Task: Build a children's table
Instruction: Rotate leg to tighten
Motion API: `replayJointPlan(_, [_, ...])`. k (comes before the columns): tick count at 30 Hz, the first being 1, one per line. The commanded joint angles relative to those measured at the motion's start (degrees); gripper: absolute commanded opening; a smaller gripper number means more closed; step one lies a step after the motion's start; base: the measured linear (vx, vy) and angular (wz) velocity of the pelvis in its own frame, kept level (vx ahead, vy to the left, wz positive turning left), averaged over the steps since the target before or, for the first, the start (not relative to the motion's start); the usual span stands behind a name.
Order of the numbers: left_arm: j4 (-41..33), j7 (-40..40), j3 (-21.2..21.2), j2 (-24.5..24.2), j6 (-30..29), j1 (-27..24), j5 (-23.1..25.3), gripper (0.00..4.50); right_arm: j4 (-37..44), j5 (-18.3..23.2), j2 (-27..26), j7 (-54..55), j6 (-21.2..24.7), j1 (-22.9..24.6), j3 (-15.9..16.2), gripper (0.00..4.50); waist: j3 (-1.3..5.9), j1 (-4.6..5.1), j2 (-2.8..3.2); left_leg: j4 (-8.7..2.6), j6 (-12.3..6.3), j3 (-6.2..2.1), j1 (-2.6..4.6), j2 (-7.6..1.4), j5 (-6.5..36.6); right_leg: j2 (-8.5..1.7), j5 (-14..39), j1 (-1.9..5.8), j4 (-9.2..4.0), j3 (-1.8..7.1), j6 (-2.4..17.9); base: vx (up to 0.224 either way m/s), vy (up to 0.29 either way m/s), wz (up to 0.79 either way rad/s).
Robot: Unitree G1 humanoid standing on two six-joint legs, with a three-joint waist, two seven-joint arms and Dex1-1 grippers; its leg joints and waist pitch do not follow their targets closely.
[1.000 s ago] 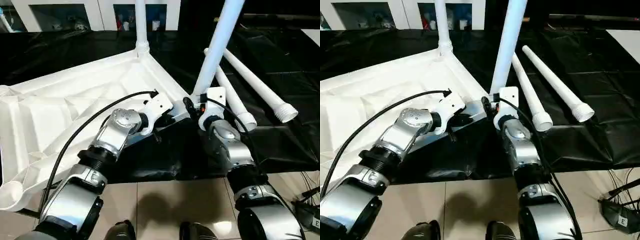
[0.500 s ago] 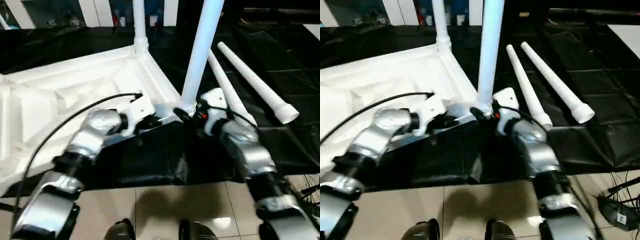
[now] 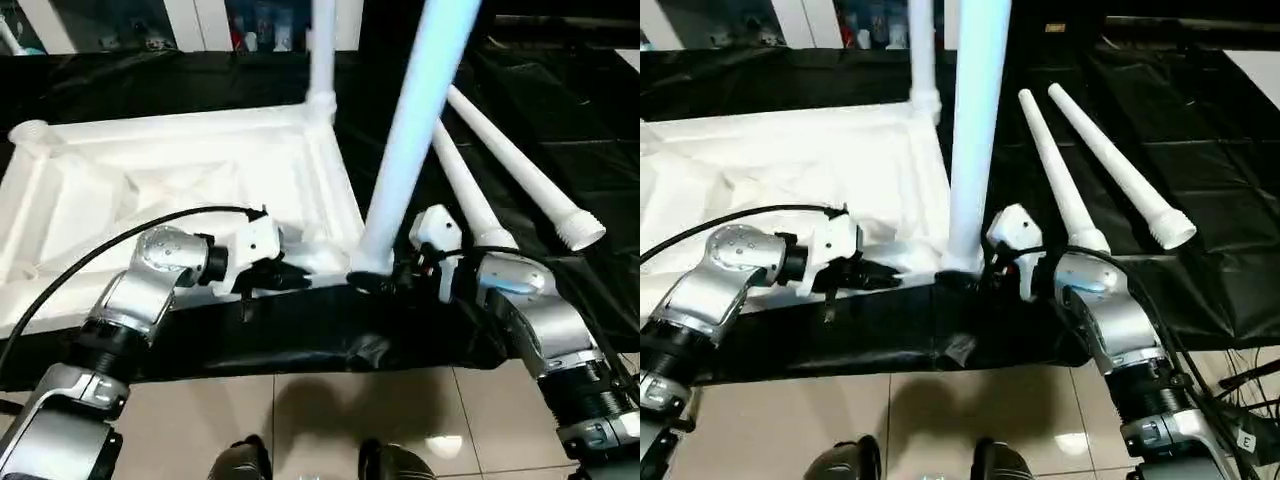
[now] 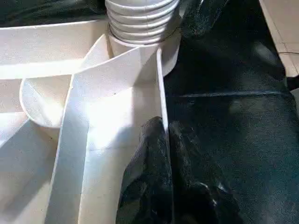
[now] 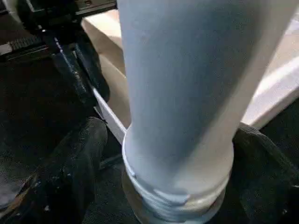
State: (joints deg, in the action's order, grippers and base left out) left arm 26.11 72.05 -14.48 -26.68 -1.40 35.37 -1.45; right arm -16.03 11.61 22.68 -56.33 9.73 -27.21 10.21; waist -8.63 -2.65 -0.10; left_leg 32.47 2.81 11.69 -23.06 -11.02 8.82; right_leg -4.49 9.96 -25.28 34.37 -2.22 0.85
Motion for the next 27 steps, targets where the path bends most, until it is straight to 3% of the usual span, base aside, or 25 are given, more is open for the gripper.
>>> replayJointPlan(1, [-2.36,1.41,-0.29,1.0,0.48,-0.26,-3.06,0.0,-0.59,-0.33,0.56,-1.83,-0.56,-1.27,1.6,3.96,4.13,0.09,-0.52,-3.02,-7.21,-0.59,1.66,-2.12,5.94,-3.02,0.73,3.59,-2.57,2.4,16.0,0.0,0.0,0.0])
replayJointPlan(16, [-1.96,2.04,0.04,0.84,0.26,0.02,-2.66,0.0,-4.28,-0.82,-0.09,-3.06,-1.9,-2.61,1.54,2.83,4.23,-0.14,-0.47,-2.86,-7.6,-0.56,1.67,-2.1,5.69,-3.0,0.64,3.61,-2.49,2.34,16.3,0.0,0.0,0.0])
replayJointPlan(27, [-0.72,-0.48,0.07,1.82,-0.64,0.6,-1.28,0.0,-6.34,-1.55,-1.78,-0.2,-2.02,-1.75,0.98,2.7,4.6,-0.13,-0.53,-2.61,-8.18,-0.54,1.57,-2.07,4.44,-2.97,-1.43,3.82,-2.12,2.32,17.0,0.0,0.0,0.0])
